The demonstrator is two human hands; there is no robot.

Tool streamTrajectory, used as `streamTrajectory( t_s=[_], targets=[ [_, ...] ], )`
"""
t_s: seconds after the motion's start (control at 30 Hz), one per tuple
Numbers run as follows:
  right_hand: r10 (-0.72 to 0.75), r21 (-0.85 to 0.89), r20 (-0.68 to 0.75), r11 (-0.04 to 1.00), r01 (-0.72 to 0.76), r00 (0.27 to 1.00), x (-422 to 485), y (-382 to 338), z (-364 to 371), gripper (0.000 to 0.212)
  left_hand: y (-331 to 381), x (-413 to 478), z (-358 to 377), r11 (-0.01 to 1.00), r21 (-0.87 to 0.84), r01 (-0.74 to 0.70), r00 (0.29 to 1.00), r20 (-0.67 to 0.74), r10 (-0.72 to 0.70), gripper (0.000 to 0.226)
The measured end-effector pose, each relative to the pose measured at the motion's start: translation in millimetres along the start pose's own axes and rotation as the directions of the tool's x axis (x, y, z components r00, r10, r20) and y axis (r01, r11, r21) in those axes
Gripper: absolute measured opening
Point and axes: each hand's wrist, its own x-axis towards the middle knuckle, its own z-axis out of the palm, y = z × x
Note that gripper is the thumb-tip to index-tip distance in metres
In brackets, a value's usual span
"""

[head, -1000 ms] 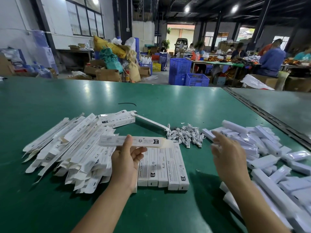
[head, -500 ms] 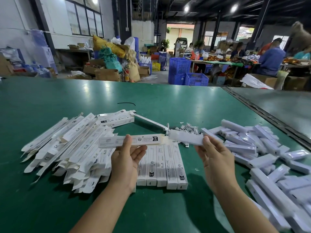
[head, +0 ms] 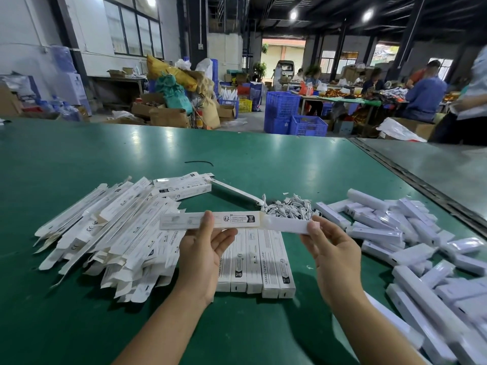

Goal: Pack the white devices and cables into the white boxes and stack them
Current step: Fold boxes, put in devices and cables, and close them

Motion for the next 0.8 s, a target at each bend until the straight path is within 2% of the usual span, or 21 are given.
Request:
streamTrajectory(
  t_s=[0.17, 0.33, 0.53, 0.8],
  targets=[
    [0.038, 0.02, -0.021, 0.999, -0.037, 0.999, 1.6, -1.7, -2.3, 0.021, -0.6, 0.1, -0.1, 1.0, -0.019, 0.021, 1.0, 0.02, -0.021, 0.037],
    [0.048, 0.031, -0.029, 0.998, -0.047, 0.998, 1.6, -2.4, -1.8, 0.022, -3.0, 2.2, -1.2, 1.0, 0.009, -0.017, 1.0, 0.012, 0.017, 0.036],
    [-0.025, -0.043, -0.117, 0.999, 0.021, 0.993, 2.0, -1.2, -2.8, 0.016, -9.0, 0.3, -0.8, 0.999, 0.046, -0.013, 0.999, 0.039, 0.011, 0.035],
    [-0.085, -0.057, -0.153, 0.995, 0.077, 0.985, 1.5, 5.0, -2.6, 0.016, -13.0, 1.3, 0.8, 0.999, 0.032, 0.022, 1.0, 0.0, -0.022, 0.036]
  ],
)
